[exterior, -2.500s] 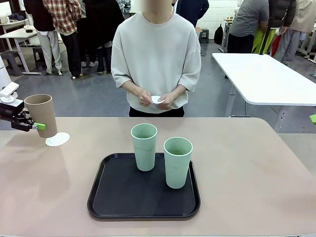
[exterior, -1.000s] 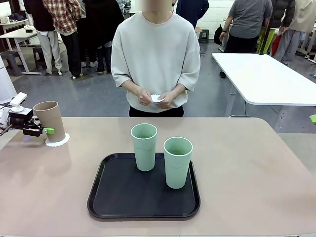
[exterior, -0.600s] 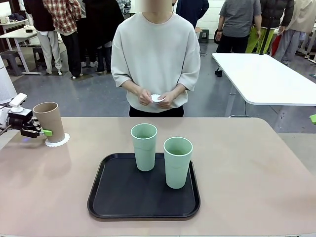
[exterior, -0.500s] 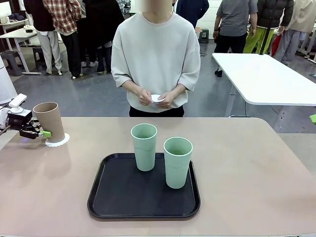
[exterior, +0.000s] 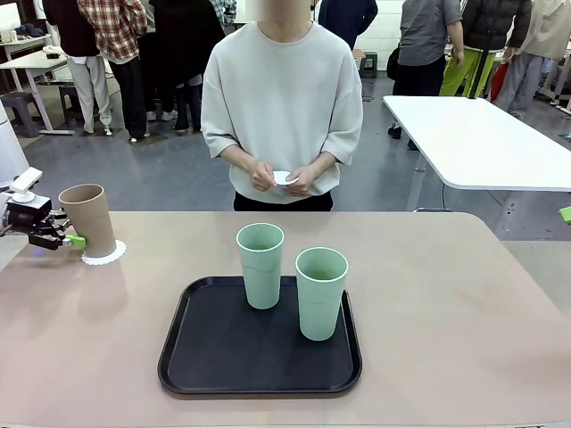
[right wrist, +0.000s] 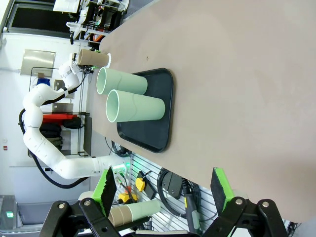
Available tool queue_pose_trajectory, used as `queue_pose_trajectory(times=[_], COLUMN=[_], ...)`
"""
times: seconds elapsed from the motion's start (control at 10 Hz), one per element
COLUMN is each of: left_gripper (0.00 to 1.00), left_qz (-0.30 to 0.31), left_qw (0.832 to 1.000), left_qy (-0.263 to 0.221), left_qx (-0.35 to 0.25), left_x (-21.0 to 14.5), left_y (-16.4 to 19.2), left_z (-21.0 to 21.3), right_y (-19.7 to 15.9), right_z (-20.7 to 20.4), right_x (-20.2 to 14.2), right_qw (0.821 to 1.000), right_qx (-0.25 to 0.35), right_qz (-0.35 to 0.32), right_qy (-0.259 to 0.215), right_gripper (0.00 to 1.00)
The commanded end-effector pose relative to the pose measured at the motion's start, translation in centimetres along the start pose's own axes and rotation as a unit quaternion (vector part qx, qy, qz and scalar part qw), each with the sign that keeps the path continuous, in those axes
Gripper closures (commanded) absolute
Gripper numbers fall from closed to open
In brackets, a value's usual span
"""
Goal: Place coasters on the table and set cups on them.
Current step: Pick up one Reusable plastic cup and place it on a coaster set by the human.
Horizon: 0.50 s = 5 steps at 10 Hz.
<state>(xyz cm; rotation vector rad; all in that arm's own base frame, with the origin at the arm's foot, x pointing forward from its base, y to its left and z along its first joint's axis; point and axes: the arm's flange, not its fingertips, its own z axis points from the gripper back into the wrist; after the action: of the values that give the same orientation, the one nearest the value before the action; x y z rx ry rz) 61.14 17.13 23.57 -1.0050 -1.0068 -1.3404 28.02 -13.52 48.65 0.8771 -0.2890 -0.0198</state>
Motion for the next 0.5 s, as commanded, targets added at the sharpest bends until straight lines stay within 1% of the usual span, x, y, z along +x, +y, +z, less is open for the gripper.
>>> queue_pose_trajectory(times=[0.0, 0.2, 0.4], left_gripper=[0.0, 0.0, 0.0], left_qz=[0.008, 0.009, 0.008], left_qw=[1.0, 1.0, 0.998], left_qy=[0.001, 0.012, 0.056], left_qx=[-0.016, -0.017, -0.011], left_x=[-0.4, -0.5, 0.5], left_y=[0.9, 0.8, 0.3], left_z=[1.2, 2.2, 4.1], right_y=[-0.1, -0.1, -0.1], right_z=[0.0, 0.0, 0.0], right_x=[0.0, 0.0, 0.0], right_qw=[1.0, 1.0, 1.0], right_qx=[0.008, 0.008, 0.008], right_qz=[0.0, 0.0, 0.0], right_qy=[0.0, 0.0, 0.0], right_gripper=[0.0, 0.0, 0.0])
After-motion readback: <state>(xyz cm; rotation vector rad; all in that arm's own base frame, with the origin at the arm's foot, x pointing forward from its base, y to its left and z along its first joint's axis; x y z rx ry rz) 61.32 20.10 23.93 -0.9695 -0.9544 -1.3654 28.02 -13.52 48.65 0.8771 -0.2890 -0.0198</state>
